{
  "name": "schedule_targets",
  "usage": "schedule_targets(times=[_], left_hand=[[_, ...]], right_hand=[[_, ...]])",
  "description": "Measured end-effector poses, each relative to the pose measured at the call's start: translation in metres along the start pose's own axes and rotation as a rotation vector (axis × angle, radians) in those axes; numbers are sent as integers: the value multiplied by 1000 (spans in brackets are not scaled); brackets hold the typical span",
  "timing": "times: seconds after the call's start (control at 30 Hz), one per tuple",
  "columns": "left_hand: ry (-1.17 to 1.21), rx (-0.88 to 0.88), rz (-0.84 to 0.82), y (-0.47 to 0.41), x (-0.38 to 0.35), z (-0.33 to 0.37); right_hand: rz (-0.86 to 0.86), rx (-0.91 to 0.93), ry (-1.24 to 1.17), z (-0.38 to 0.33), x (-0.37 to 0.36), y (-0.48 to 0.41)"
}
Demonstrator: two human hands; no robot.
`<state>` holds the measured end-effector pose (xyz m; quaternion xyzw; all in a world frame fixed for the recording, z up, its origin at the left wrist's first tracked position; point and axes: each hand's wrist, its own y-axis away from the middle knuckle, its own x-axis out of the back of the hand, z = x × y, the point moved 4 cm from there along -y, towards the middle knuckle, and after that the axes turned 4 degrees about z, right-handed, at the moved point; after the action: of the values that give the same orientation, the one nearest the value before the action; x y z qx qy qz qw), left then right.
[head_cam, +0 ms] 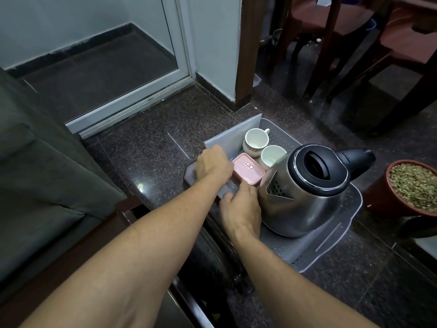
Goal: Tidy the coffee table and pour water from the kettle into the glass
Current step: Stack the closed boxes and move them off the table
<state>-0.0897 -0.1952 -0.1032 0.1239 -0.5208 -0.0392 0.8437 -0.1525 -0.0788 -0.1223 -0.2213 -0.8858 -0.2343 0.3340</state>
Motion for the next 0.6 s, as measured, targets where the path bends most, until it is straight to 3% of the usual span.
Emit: schedule_targets(times=[0.2, 0.4, 0.6], left_hand=[[60, -38, 76, 14, 14, -8], [198, -32, 259, 56, 64, -56], [279, 141, 319, 136, 135, -186]], right_hand=[[34, 21, 67, -3, 4, 6], [117, 379, 219, -41, 1, 55], [-7, 647, 167, -95, -53, 175]])
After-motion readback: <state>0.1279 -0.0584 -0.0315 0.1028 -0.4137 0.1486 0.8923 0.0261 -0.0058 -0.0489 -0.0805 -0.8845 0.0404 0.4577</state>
